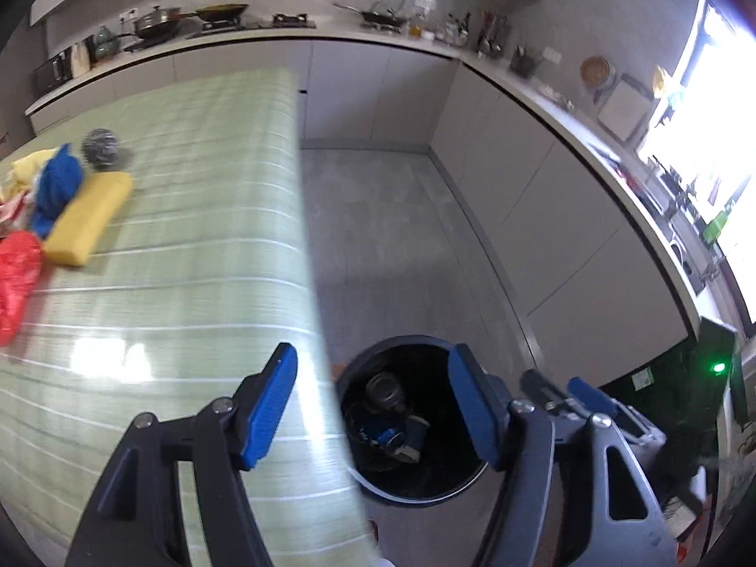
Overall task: Collect trash
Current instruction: 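Move both tools back toward the red bag and yellow sponge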
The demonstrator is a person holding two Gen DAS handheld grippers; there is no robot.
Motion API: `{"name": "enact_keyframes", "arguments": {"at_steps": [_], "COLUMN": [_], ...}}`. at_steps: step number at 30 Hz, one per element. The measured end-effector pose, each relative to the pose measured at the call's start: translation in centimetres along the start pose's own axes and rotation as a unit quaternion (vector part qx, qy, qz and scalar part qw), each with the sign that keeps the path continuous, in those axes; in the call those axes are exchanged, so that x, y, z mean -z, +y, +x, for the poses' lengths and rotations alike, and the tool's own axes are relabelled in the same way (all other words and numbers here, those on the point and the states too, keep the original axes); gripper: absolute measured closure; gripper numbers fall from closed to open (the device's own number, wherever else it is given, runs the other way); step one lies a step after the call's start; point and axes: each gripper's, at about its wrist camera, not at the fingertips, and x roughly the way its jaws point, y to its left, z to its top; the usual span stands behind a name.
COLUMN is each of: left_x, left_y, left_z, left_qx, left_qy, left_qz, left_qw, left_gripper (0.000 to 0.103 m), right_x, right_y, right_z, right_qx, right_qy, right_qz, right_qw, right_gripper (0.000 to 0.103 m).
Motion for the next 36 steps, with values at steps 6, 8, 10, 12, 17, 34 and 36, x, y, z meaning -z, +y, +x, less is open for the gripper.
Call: {"name": "enact_keyframes", "arguments": {"at_steps": [6, 8, 10, 12, 17, 34, 36], "left_x": [-1.3, -1.0, -0.9, -0.7, -0.6, -2.9, -3.5], "left_y": [6.8, 9.8, 12.6, 16.1, 22.8, 28.5, 28.5], "left_z": [-2.4, -3.6, -4.5, -5.7, -7.2, -2.8, -1.3], "left_qx": [-0.021, -0.032, -0.043, -0.054, -0.074, -0.061, -0.072], "left_qy": [-0.019, -0.025, -0.03, -0.036, -0.046, -0.008, -0.003], "left_qz": [-0.03, -0.041, -0.05, -0.062, -0.072, -0.044, -0.036], "left_qw": [0.9991, 0.9984, 0.9974, 0.9959, 0.9936, 0.9972, 0.9968], "left_gripper": [0.035, 0.035, 0.033, 0.03, 0.028, 0.023, 0.023], "right_x": [0.1, 0.7, 1.4, 2.0, 4.4, 4.2, 3.7], "right_y": [7.2, 10.3, 13.4, 16.0, 23.5, 32.9, 32.9], "right_z": [-2.8, -3.0, -3.0, -2.8, -2.1, 1.8, 2.7], "right_qx": [-0.025, -0.031, -0.038, -0.044, -0.052, -0.049, -0.053], "right_qy": [-0.028, -0.03, -0.03, -0.029, -0.029, -0.013, -0.008], "right_qz": [-0.015, -0.025, -0.034, -0.04, -0.052, -0.084, -0.082], "right_qw": [0.999, 0.999, 0.998, 0.998, 0.997, 0.995, 0.995], "right_gripper": [0.025, 0.025, 0.025, 0.025, 0.025, 0.025, 0.025]}}
